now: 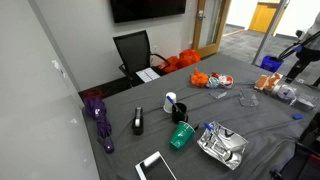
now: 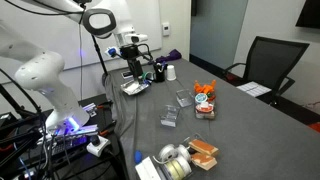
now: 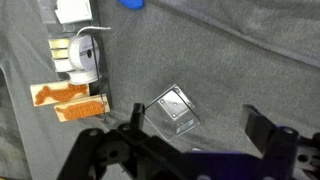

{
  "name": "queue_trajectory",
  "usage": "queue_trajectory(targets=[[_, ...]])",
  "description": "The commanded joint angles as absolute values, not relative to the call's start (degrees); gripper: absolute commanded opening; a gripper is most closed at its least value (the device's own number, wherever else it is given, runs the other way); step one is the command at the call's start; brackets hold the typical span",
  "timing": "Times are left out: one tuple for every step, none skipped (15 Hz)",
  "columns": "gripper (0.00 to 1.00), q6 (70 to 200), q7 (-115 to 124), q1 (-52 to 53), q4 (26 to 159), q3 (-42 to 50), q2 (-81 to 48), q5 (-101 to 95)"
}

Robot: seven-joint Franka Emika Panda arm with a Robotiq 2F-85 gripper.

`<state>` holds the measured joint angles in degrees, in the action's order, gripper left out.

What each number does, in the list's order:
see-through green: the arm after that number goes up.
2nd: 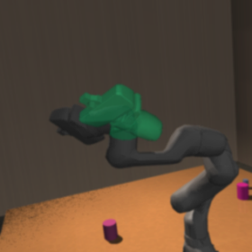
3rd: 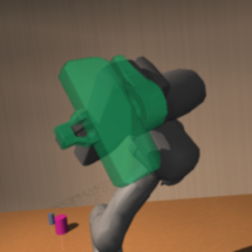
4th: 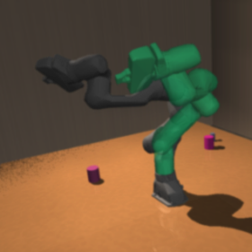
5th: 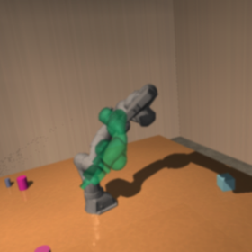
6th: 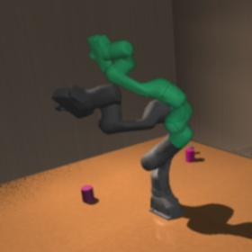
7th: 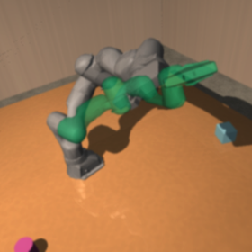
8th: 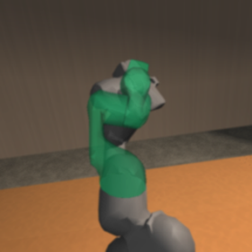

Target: Put the green cup upright

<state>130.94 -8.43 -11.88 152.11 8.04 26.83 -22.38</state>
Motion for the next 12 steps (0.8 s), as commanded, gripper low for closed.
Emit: queue_trajectory(targets=[[1.0,130.78,-8.46,-11.87,152.04,8.01,26.86,-22.32],[1.0,131.23,-7.92,-11.49,151.98,7.88,26.23,-21.65],[1.0,131.73,-7.87,-10.74,151.89,8.0,25.62,-20.23],[1.0,131.98,-8.65,-9.61,151.7,8.16,25.03,-18.5],[1.0,132.27,-8.82,-8.62,151.56,8.26,24.65,-16.56],[1.0,132.23,-9.7,-7.18,151.24,8.35,24.17,-14.19],[1.0,131.89,-11.2,-5.49,150.85,8.72,23.66,-11.18],[1.0,132.19,-12.66,-3.71,150.58,9.08,23.26,-7.86],[1.0,132.54,-13.65,-2.27,150.34,9.35,22.89,-4.57],[1.0,132.6,-14.87,-0.86,150.1,9.54,22.76,-1.29],[1.0,132.94,-16.53,0.54,150.01,10.01,22.71,2.14],[1.0,133.8,-19.43,2.32,150.15,10.79,23.0,6.16]])
